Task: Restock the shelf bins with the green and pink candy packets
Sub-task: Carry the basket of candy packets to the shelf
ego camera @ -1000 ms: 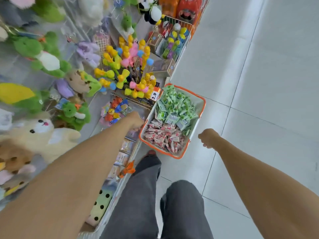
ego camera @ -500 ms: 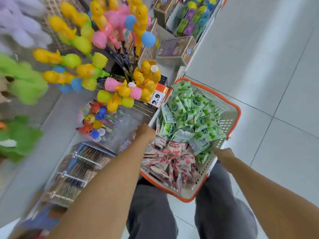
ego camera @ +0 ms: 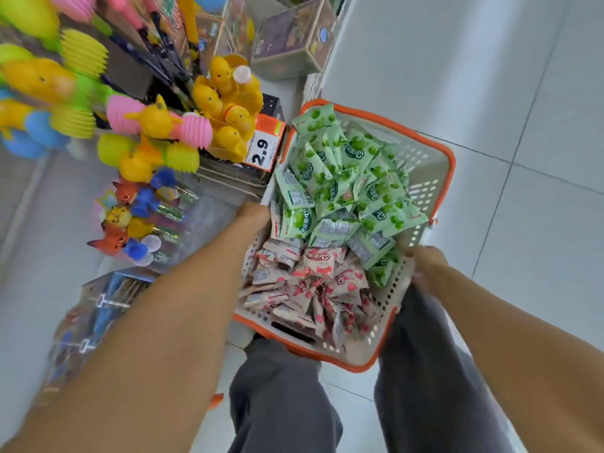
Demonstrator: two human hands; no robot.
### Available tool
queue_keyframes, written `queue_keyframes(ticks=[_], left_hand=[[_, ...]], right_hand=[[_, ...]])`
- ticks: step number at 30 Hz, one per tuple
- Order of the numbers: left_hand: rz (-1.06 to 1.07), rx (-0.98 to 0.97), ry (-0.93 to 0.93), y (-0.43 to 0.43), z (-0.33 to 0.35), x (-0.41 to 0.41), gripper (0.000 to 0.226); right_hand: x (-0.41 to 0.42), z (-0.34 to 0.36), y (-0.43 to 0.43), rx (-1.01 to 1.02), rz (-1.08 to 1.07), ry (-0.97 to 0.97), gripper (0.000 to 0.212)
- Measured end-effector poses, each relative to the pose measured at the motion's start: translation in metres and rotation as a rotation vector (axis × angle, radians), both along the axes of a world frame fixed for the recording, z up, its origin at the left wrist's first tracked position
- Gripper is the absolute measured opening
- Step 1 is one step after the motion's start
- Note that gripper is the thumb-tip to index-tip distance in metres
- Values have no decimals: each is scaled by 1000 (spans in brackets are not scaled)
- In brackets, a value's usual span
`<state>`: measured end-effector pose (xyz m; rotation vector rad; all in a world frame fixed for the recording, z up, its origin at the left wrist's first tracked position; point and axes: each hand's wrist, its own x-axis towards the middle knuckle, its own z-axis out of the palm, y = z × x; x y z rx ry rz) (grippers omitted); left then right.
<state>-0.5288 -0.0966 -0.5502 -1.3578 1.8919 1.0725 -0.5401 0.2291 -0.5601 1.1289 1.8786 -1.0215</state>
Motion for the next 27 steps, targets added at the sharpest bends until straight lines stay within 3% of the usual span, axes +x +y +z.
queue_keyframes(ticks=[4,7,9,12,17,23,27], left_hand=[[-80,37,-72,14,29,23,40],[-166,96,-100,27,55,39,47],[-240,97,-101,42,74,45,56],[-375,80,-105,94,123,51,41],[-680,-69,-57,188,170,70,4],[-1078,-37,-94,305,191,100,28],[-1389,-40,-107,382,206,144,28]], right_hand=[[35,41,16,-15,-52,47,17],[70,80,39,26,-80,29,34],[96,107,57,1,-158,23,35],[141,144,88,-55,-308,22,30],[237,186,145,-91,-564,30,40],[369,216,189,-53,-914,43,36],[460,229,193,-10,-1133,90,31]])
